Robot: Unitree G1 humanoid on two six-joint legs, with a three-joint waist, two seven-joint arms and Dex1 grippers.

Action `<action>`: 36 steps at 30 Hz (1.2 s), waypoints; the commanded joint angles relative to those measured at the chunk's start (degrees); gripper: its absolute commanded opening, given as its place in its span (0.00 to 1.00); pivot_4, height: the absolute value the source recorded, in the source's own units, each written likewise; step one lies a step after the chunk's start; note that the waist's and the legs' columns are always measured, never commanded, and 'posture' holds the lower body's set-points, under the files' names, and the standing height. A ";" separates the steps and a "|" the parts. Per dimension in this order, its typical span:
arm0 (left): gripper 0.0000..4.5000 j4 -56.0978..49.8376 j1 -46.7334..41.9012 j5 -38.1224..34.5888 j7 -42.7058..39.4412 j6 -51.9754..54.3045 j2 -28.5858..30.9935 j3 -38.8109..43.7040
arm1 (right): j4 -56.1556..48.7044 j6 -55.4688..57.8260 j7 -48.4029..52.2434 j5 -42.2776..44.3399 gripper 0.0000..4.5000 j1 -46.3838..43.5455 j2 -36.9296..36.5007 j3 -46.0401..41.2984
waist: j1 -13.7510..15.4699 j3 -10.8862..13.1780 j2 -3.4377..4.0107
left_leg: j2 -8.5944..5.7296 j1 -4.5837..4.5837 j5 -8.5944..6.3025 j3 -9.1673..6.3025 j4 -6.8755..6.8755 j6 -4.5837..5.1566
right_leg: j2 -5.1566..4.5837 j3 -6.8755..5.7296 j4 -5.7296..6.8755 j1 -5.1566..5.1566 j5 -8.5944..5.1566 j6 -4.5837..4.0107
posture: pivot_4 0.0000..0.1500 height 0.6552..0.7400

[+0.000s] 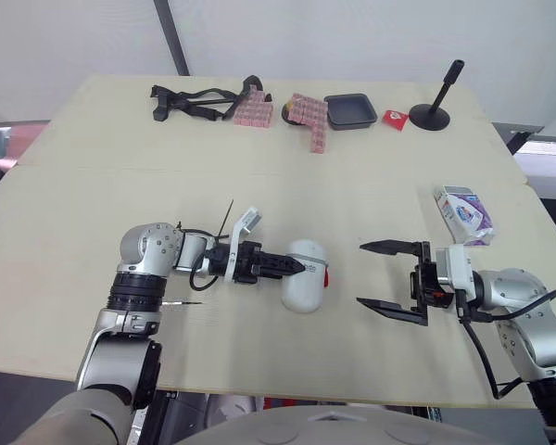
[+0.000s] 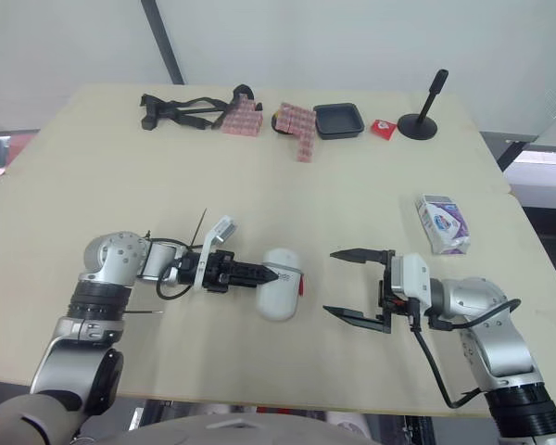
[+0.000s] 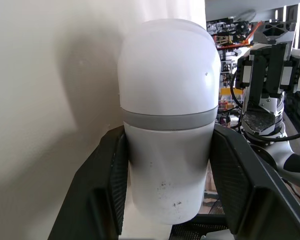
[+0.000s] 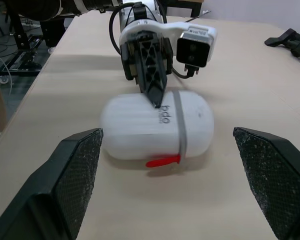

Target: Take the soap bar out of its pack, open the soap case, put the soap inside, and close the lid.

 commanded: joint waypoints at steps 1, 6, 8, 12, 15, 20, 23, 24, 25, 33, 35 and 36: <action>0.86 0.69 0.94 4.78 1.30 -2.93 2.78 -2.77 | 0.10 -0.88 0.43 0.73 1.00 -0.47 -0.39 -1.05 | 0.00 -0.03 0.04 | -0.01 0.07 0.00 -0.01 -0.02 0.00 | -0.02 -0.02 -0.02 0.07 0.00 0.00 | 1.00 1.00; 0.99 -0.43 1.06 5.54 -0.52 -5.25 4.73 -4.20 | 0.66 -0.70 0.28 0.46 1.00 -0.61 -0.45 -1.00 | -0.17 -0.04 0.06 | -0.07 0.26 0.07 -0.03 -0.10 -0.01 | -0.14 -0.08 -0.02 0.21 0.06 0.01 | 1.00 1.00; 0.99 -1.42 1.34 5.93 -1.56 -6.87 6.34 -5.38 | 0.76 -0.53 0.15 0.42 1.00 -0.66 -0.48 -1.00 | -0.46 -0.04 0.06 | -0.08 0.29 0.15 -0.03 -0.19 -0.04 | -0.14 -0.08 -0.06 0.22 0.13 -0.02 | 1.00 1.00; 0.99 -4.26 1.96 6.52 -4.94 -11.60 10.24 -7.39 | 1.58 -0.33 -0.01 0.28 1.00 -0.99 -0.64 -1.15 | -1.15 -0.02 0.08 | -0.07 0.36 0.31 -0.03 -0.48 -0.12 | -0.12 -0.08 -0.14 0.21 0.18 -0.09 | 1.00 1.00; 0.99 -9.81 3.62 9.34 -12.61 -23.83 15.78 -9.13 | 3.05 0.64 -1.04 0.35 1.00 -1.41 -1.05 -2.19 | -1.65 0.07 0.08 | -0.04 0.35 0.35 -0.03 -0.63 -0.17 | -0.06 -0.09 -0.21 0.16 0.19 -0.11 | 1.00 1.00; 0.99 -10.35 5.79 13.19 -16.80 -39.17 17.66 -5.37 | 5.33 2.28 -3.08 0.22 1.00 -1.73 -1.60 -3.44 | -0.91 0.14 0.15 | -0.02 0.15 0.38 -0.07 -0.88 -0.18 | -0.02 -0.23 -0.67 0.14 0.22 -0.13 | 1.00 1.00; 0.99 -9.10 9.43 20.68 -18.73 -54.02 19.48 -4.94 | 6.51 2.63 -4.80 -0.19 1.00 -1.77 -1.33 -4.12 | -0.23 0.15 0.15 | -0.01 -0.08 0.29 -0.14 -0.86 -0.08 | 0.18 -0.35 -0.79 0.14 0.23 -0.10 | 1.00 1.00; 0.99 -8.56 10.66 22.45 -18.97 -58.28 19.48 -4.49 | 6.79 2.79 -5.56 -0.40 1.00 -1.79 -1.15 -4.24 | -0.03 0.15 0.15 | 0.00 -0.15 0.22 -0.14 -0.85 -0.10 | 0.33 -0.34 -0.89 0.14 0.22 -0.09 | 1.00 1.00; 0.99 -7.99 12.14 24.80 -18.46 -63.75 19.24 -4.09 | 7.11 3.00 -6.80 -0.50 1.00 -1.92 -0.61 -4.46 | 0.14 0.15 0.15 | 0.02 -0.19 0.18 -0.14 -0.86 -0.10 | 0.36 -0.34 -0.94 0.14 0.22 -0.08 | 1.00 1.00; 0.99 -7.72 20.12 31.63 -9.89 -79.17 13.69 0.29 | 7.88 3.12 -14.79 -1.94 1.00 -1.11 4.02 -4.87 | 0.81 0.15 0.14 | 0.07 -0.24 0.09 -0.14 -0.64 -0.03 | 0.00 -0.55 -0.76 0.12 0.20 -0.03 | 1.00 1.00; 0.99 -8.23 20.97 32.85 -7.33 -79.58 12.53 0.62 | 8.19 2.13 -15.78 -2.91 1.00 -0.55 4.74 -4.79 | 0.48 0.15 0.13 | 0.08 -0.18 0.12 -0.14 -0.61 -0.08 | -0.04 -0.53 -0.62 0.11 0.20 -0.03 | 1.00 1.00; 0.99 -8.74 21.45 33.21 -5.87 -79.50 11.80 0.88 | 8.42 1.74 -16.57 -3.33 1.00 -0.26 5.20 -4.89 | 0.24 0.15 0.13 | 0.07 -0.17 0.15 -0.14 -0.60 -0.10 | -0.06 -0.53 -0.56 0.09 0.20 -0.04 | 1.00 1.00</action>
